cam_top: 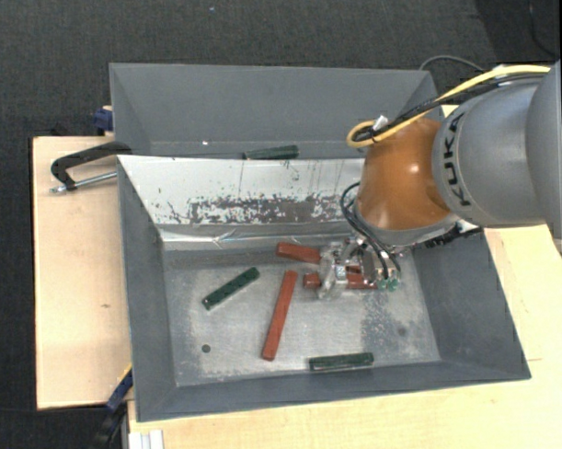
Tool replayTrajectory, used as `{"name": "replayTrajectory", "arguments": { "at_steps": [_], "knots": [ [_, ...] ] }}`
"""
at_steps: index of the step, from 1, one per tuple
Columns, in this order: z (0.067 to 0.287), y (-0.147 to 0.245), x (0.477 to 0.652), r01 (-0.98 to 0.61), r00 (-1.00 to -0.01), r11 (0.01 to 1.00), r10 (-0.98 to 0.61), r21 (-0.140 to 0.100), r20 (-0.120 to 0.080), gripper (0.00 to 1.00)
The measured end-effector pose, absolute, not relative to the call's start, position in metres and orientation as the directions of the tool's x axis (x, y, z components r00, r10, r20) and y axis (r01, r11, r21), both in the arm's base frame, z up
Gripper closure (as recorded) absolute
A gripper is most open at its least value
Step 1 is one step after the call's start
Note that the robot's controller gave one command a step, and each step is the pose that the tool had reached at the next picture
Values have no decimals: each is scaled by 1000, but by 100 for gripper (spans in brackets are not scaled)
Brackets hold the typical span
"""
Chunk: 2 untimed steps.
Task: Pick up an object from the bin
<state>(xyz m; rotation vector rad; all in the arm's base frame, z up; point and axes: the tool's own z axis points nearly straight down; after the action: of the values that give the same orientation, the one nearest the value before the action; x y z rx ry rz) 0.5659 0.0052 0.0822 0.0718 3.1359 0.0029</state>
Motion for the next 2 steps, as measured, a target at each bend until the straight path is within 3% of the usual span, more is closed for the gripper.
{"name": "replayTrajectory", "arguments": {
  "at_steps": [2],
  "knots": [
    [82,5,566,46,-999,999,46,2,-5,100]
  ]
}}
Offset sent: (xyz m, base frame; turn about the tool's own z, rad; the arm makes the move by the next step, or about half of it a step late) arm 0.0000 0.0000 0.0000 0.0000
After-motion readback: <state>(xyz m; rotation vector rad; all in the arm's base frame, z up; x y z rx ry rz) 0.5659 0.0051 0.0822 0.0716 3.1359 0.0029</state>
